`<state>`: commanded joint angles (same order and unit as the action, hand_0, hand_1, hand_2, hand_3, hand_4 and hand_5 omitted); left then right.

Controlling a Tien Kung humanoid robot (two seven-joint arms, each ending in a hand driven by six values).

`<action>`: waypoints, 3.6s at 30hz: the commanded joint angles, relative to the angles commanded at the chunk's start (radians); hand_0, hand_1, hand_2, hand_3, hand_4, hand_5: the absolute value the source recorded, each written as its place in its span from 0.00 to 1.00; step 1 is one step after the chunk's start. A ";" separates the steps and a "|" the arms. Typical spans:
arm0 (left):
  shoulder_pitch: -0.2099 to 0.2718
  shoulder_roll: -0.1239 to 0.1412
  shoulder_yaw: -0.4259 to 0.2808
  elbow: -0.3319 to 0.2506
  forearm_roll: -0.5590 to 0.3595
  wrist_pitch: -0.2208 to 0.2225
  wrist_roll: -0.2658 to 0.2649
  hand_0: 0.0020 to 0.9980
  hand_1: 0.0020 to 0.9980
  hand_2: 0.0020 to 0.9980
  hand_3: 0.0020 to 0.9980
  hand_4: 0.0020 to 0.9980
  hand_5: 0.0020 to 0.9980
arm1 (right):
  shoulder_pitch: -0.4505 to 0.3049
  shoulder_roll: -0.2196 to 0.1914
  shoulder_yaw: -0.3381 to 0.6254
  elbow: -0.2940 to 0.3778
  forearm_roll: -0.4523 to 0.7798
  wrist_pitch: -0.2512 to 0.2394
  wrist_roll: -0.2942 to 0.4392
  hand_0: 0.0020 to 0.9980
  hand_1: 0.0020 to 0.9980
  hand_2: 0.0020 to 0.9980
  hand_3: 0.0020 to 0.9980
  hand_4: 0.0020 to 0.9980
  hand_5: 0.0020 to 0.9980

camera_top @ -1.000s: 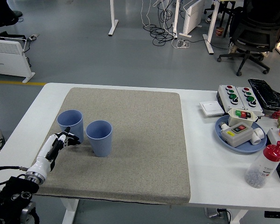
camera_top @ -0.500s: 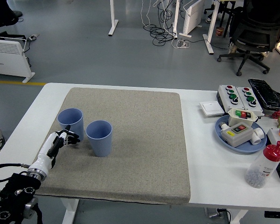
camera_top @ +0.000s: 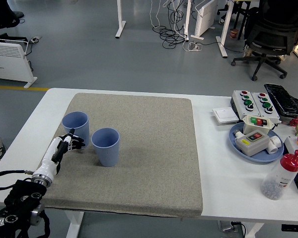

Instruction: Push cup pick cup insert cup

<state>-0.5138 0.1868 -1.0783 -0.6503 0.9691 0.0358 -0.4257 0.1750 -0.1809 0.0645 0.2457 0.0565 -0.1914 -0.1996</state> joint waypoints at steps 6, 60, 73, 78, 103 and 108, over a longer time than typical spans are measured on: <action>-0.030 -0.004 0.011 0.045 -0.014 0.003 -0.010 0.69 0.58 0.46 0.42 0.57 1.00 | 0.001 0.000 0.001 0.000 -0.004 0.000 0.000 0.71 0.65 0.71 0.61 0.10 0.47; -0.224 -0.055 0.251 0.311 -0.251 0.011 -0.071 0.69 0.57 0.45 0.41 0.54 1.00 | 0.006 0.007 0.042 0.010 -0.095 -0.003 -0.022 0.71 0.65 0.71 0.61 0.10 0.48; -0.137 -0.029 0.089 0.201 -0.093 0.037 -0.044 0.63 0.56 0.45 0.41 0.54 1.00 | 0.006 0.006 0.045 0.009 -0.103 -0.002 -0.023 0.71 0.65 0.71 0.61 0.10 0.48; -0.094 -0.010 0.001 0.137 -0.021 0.053 -0.026 0.61 0.55 0.46 0.42 0.54 1.00 | 0.005 0.006 0.044 0.008 -0.101 -0.003 -0.022 0.71 0.65 0.71 0.61 0.10 0.48; 0.012 0.182 -0.137 -0.601 0.625 -0.084 0.377 0.91 0.92 1.00 0.91 0.95 0.74 | -0.002 0.005 0.034 0.007 -0.079 -0.006 -0.016 0.71 0.65 0.70 0.61 0.10 0.48; -0.039 0.205 -0.067 -0.648 0.826 -0.229 0.454 1.00 0.98 1.00 1.00 1.00 0.65 | -0.008 0.004 0.036 0.008 -0.082 -0.006 -0.018 0.71 0.65 0.70 0.61 0.10 0.48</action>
<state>-0.5526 0.3915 -1.1453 -1.2983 1.7947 -0.1929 0.0287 0.1670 -0.1767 0.1006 0.2535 -0.0254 -0.1979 -0.2176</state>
